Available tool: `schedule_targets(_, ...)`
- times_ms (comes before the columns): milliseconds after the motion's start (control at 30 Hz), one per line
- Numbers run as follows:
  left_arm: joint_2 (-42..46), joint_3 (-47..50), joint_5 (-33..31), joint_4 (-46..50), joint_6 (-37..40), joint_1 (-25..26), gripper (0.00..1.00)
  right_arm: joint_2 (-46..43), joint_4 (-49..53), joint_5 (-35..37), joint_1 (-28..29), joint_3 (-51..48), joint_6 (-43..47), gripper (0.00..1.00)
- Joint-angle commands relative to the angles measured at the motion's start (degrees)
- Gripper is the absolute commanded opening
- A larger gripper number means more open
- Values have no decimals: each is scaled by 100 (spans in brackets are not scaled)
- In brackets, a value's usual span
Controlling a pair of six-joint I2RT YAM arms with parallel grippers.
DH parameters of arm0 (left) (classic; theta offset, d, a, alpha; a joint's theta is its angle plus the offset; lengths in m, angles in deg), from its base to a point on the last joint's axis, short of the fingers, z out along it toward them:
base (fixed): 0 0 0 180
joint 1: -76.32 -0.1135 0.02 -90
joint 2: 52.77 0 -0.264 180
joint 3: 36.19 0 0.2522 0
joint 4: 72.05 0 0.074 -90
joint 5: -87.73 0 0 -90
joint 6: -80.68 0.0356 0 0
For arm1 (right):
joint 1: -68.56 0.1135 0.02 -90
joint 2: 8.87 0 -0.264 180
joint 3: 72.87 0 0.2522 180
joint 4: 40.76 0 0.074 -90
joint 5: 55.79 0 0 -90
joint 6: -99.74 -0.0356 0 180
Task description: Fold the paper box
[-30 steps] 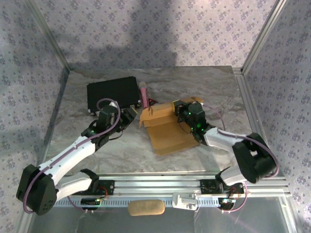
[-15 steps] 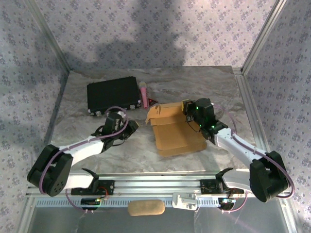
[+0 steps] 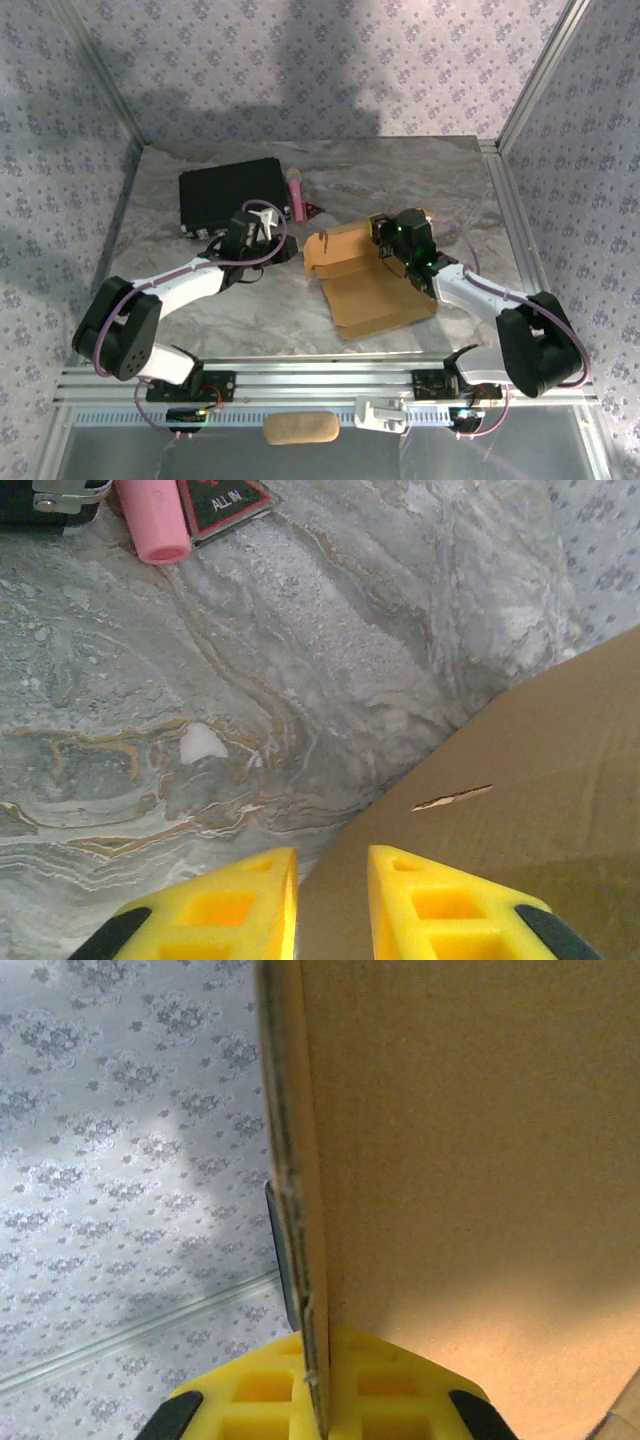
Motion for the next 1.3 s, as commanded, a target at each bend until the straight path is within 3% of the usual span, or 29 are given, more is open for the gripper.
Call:
schedule_targets(0, -58, 17, 70, 20, 787, 108, 25, 117, -259, -164, 8, -3, 126, 0)
schedule_targets(300, -651, -33, -29, -583, 1068, 721, 26, 182, -586, -168, -9, -175, 317, 0)
schedule_targets(633, -358, 251, -495, -1275, 1213, 1257, 29, 228, -822, -273, -49, -192, 468, 0)
schedule_targets(967, -368, 134, -898, -1055, 1312, 1418, 32, 329, -1176, -221, 20, -258, 572, 0)
schedule_targets(1267, -213, 392, -1143, -1301, 1215, 1540, 38, 520, -2351, 45, 203, -799, 1119, 0)
